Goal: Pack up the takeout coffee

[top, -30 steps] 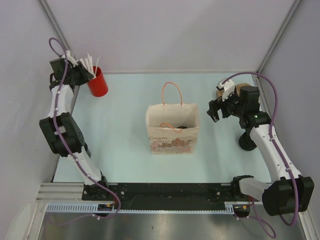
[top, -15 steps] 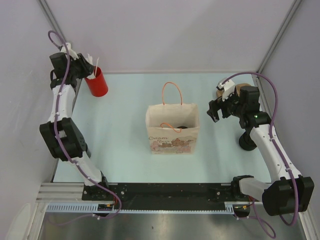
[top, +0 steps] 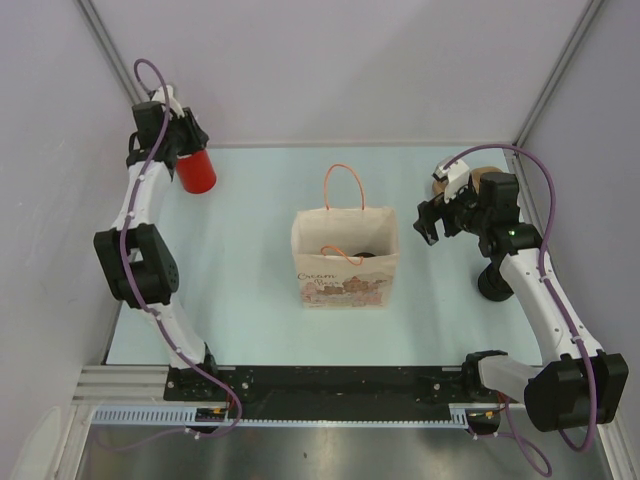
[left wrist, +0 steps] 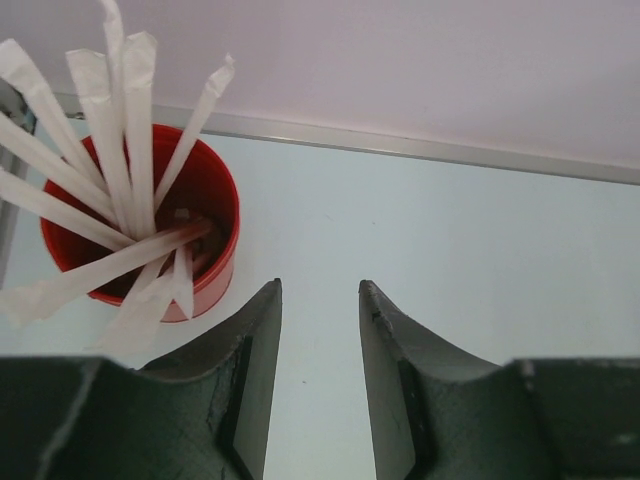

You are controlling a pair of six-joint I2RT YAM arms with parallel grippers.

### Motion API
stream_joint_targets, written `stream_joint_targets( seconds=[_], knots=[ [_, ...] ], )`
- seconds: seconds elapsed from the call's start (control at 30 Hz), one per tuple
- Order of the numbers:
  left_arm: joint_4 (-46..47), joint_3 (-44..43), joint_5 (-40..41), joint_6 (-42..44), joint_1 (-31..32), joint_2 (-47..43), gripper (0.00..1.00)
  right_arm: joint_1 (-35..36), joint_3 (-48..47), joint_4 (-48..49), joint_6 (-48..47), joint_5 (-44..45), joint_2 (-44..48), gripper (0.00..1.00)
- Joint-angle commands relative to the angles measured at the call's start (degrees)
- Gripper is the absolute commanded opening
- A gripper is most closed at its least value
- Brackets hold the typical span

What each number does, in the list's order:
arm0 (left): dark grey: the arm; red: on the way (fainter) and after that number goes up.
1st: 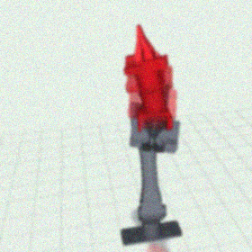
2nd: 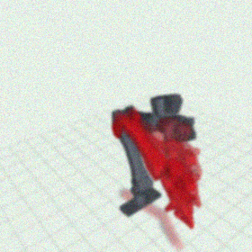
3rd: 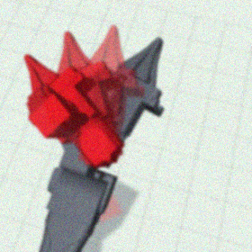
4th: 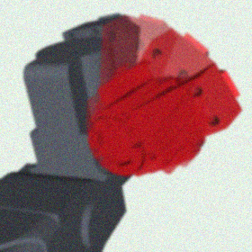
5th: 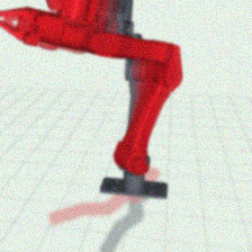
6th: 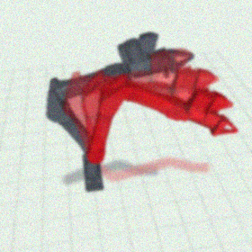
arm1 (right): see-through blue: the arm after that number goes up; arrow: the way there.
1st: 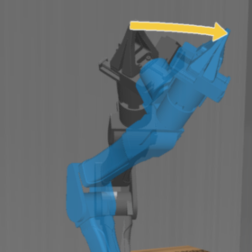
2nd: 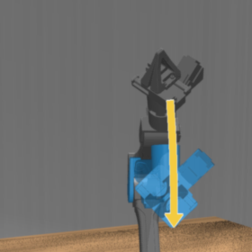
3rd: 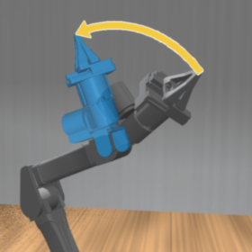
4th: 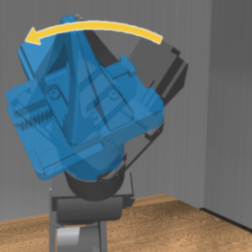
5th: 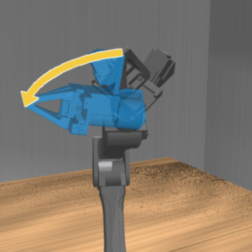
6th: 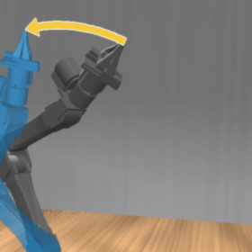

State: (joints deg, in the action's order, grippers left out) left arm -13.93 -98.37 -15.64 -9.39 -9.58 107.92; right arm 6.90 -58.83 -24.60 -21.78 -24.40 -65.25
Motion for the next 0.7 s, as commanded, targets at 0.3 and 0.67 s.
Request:
stream_joint_targets(
  seconds=[0.3,0.67],
  knots=[
    [2.51,-1.39,7.11,3.06,-1.58,-3.07,0.42,-0.04,0.03,0.7,-1.07,-0.29,0.21,0.99],
    [3.21,-0.77,7.55,3.15,-1.84,-2.28,0.42,-0.04,0.03,0.61,-1.33,-0.38,0.04,0.99]
  ],
)
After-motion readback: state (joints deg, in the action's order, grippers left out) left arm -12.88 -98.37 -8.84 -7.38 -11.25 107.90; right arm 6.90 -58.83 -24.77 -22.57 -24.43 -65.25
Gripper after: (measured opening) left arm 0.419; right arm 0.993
